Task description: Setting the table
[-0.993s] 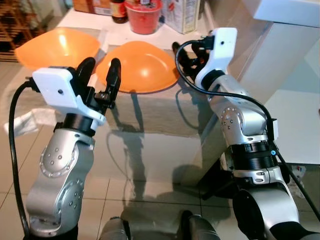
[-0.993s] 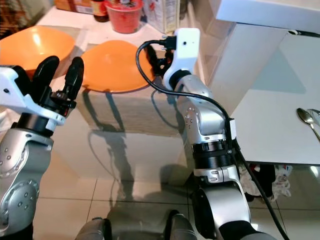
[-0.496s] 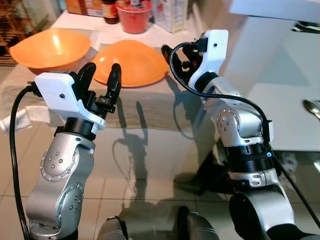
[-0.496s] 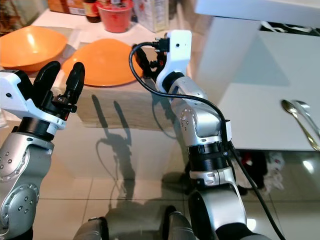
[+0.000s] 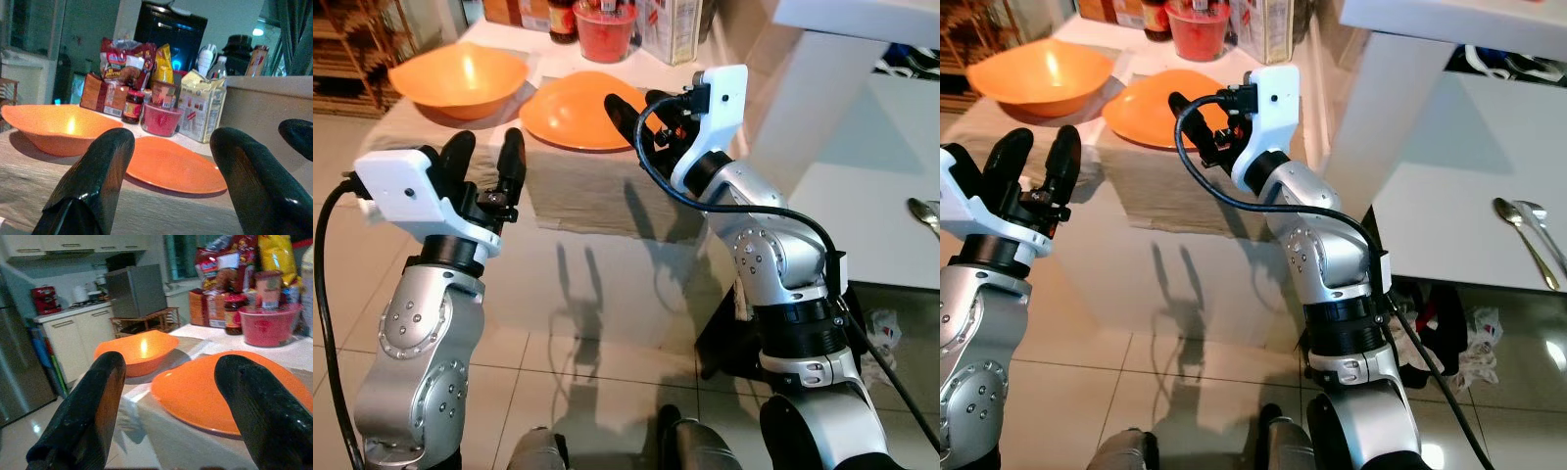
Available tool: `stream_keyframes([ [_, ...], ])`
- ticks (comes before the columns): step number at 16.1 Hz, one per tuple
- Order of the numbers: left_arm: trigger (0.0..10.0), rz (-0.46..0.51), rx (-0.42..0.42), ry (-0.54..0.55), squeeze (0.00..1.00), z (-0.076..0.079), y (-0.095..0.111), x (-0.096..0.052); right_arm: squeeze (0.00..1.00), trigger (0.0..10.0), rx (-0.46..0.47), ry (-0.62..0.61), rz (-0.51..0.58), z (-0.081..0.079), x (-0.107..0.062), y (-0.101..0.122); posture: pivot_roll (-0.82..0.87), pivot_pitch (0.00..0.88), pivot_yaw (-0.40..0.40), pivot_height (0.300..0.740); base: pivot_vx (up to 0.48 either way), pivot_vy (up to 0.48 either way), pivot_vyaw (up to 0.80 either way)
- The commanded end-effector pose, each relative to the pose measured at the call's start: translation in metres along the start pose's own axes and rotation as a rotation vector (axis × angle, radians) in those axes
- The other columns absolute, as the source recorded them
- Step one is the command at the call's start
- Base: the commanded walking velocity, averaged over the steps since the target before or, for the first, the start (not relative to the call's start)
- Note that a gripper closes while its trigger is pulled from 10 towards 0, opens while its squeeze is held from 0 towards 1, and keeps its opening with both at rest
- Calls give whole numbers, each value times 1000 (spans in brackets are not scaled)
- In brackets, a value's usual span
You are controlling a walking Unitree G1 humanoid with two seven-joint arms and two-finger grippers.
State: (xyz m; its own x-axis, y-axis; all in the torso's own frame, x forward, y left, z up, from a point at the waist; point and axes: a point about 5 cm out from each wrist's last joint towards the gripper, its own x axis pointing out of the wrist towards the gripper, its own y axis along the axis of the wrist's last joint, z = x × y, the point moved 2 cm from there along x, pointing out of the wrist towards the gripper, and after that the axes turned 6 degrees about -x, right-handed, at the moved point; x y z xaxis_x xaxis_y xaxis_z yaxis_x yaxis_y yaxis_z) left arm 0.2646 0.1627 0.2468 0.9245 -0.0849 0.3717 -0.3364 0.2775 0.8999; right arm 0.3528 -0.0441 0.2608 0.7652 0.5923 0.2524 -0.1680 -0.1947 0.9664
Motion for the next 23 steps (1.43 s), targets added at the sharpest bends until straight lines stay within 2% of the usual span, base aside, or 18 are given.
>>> stream_keyframes([
  [1, 10000, -22, -18, -3, 0, 3, -5, -2, 0, 10000, 2, 19, 16, -2, -2, 5, -59, 195, -56, 740, 0, 0, 0],
  [5, 10000, -39, -15, -6, 0, 5, -11, -1, 0, 10000, 11, 44, 39, -5, -5, 10, -61, 194, -59, 740, 0, 0, 0],
  [13, 10000, -79, -39, -21, 0, 9, -23, -6, 0, 10000, 36, 76, 33, -13, -14, -1, -58, 207, -68, 740, 0, 0, 0],
  [15, 10000, -143, -39, -13, 0, 7, -36, -14, 0, 10000, 51, 92, -19, -13, -26, -20, -51, 272, -62, 740, 0, 0, 0],
  [17, 10000, -182, -43, -26, 0, 13, -40, -26, 0, 10000, 76, 122, -41, -16, -44, -27, -62, 343, -65, 740, 0, 0, 0],
  [19, 10000, -177, -68, -57, 0, 26, -34, -34, 0, 10000, 130, 199, -56, -27, -68, -27, -78, 427, -68, 740, 0, 0, 0],
  [20, 10000, -186, -67, -41, 0, 24, -35, -38, 0, 10000, 122, 213, -86, -28, -76, -32, -85, 447, -74, 740, 0, 0, 0],
  [23, 10000, -208, -39, -9, 0, 16, -39, -41, 0, 10000, 111, 213, -130, -29, -83, -40, -84, 458, -76, 740, 0, 0, 0],
])
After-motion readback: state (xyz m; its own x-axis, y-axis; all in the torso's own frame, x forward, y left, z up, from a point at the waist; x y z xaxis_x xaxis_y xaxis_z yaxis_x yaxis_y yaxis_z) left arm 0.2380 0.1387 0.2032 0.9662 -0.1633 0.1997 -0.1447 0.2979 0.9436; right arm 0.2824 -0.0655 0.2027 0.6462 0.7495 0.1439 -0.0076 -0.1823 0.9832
